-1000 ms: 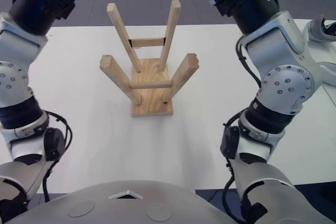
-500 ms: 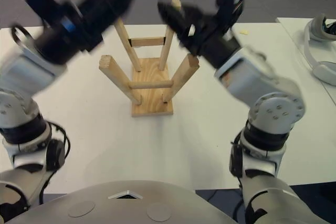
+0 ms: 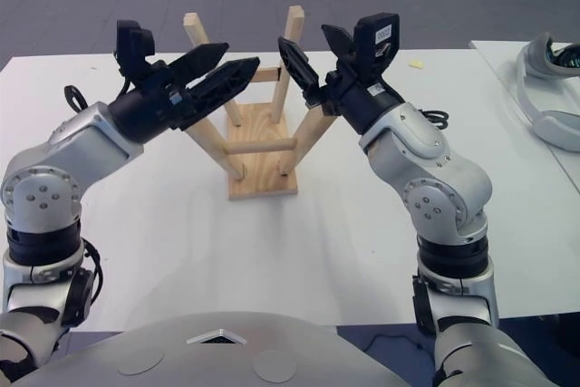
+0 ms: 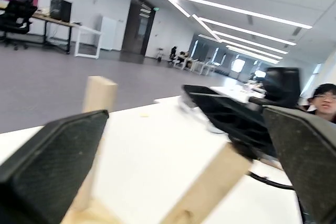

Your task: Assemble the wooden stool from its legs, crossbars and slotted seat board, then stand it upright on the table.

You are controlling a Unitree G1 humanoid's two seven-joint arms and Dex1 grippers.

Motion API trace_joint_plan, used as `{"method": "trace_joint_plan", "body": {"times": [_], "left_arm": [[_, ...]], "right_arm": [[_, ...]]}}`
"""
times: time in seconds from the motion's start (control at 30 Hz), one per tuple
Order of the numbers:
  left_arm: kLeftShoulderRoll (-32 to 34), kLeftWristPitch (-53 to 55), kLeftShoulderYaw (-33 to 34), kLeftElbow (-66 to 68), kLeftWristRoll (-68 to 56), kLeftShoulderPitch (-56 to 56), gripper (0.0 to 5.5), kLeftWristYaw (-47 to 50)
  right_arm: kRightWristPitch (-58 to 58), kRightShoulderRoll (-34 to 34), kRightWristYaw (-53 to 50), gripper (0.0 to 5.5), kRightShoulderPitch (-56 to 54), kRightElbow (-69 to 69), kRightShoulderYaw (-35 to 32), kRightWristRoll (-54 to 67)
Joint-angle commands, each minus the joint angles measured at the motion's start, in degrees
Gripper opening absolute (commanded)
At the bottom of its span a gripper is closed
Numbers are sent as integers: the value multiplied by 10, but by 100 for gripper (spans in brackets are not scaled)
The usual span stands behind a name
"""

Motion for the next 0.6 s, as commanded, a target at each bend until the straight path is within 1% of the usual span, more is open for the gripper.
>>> {"method": "trace_joint_plan", "body": {"times": [0.03, 0.13, 0.23, 0.3, 0.33, 0.37, 0.43, 0.47, 0.5, 0.53, 0.57, 0.6], "left_arm": [[7, 1, 63, 57, -14, -111, 540, 36], [1, -17, 118, 77, -48, -194, 540, 72], [32, -23, 172, 81, -78, -254, 540, 95], [53, -26, 205, 79, -117, -290, 540, 112], [60, -24, 217, 70, -144, -293, 540, 125], [53, -26, 224, 60, -183, -280, 540, 139], [11, -41, 222, 37, -234, -222, 540, 190], [-28, -45, 199, 16, -255, -154, 540, 205], [-58, -31, 153, -9, -246, -67, 540, 196], [-82, -11, 76, -12, -202, 46, 540, 173], [-57, 8, -33, 4, -110, 147, 540, 121], [-10, -1, -142, 28, 10, 205, 540, 79]], "right_arm": [[56, 21, -12, 400, -41, 41, -46, 102], [31, 22, -24, 400, -131, 45, -106, 161], [-7, 12, -43, 400, -228, 56, -169, 211], [-33, 9, -62, 400, -268, 53, -206, 265], [-42, 11, -78, 400, -274, 50, -217, 292], [-49, 21, -105, 400, -267, 53, -221, 324], [-48, 46, -135, 400, -217, 51, -203, 352], [-25, 58, -129, 400, -145, 44, -165, 346], [19, 48, -119, 400, -60, 41, -92, 298], [39, 8, -105, 400, 28, 48, 25, 179], [45, 15, -117, 400, 102, 63, 75, 120], [46, 16, -123, 400, 138, 63, 104, 79]]}}
